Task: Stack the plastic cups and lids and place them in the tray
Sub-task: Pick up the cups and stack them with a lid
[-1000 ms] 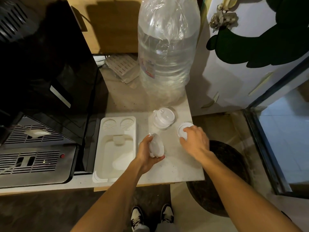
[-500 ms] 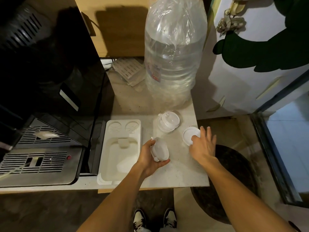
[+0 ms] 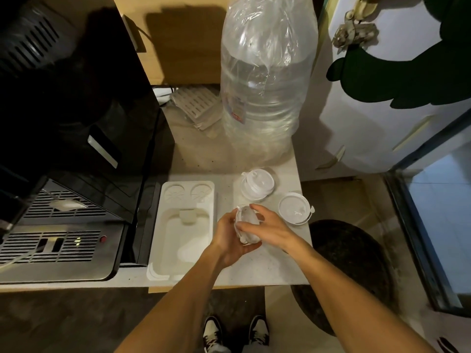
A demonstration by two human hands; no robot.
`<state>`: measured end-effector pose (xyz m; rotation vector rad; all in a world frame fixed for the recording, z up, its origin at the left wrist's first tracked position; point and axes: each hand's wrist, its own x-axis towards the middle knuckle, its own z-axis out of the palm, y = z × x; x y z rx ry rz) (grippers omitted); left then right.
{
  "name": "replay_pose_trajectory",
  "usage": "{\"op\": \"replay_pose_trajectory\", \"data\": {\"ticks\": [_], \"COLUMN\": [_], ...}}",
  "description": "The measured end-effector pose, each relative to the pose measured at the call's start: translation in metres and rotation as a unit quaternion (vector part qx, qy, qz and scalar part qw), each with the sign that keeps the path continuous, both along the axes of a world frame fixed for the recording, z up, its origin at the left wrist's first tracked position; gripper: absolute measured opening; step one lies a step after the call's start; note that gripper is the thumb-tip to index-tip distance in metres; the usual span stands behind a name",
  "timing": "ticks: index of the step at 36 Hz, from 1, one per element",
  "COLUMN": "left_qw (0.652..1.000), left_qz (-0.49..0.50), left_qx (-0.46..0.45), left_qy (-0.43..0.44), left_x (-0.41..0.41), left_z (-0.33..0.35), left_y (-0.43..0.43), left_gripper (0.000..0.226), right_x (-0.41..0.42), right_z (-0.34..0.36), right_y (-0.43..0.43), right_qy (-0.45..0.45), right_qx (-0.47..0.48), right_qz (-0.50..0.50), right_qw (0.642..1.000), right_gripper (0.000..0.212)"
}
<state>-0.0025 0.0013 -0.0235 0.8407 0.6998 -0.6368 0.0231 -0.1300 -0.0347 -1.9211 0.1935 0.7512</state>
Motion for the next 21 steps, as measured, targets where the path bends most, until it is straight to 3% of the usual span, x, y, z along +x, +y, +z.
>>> {"op": "replay_pose_trajectory", "data": {"ticks": [12, 21], "left_qw": [0.999, 0.995], "left_qz": [-0.05, -0.069], "left_qx": [0.002, -0.033], "left_qy": [0.004, 0.06], "left_x": [0.003, 0.008], "left_z": [0.005, -0.015], "left_y": [0.0, 0.008], "left_gripper": [0.043, 0.061], "right_x": [0.007, 0.005], "right_z": [0.003, 0.017], "right_y": [-0.014, -0.017], "right_qy": [0.022, 0.017], "right_qx": [0.013, -0.003], "right_qz": [0.062, 0.124], "right_qw": [0.998, 0.992], "right_gripper": [0.115, 0.105]}}
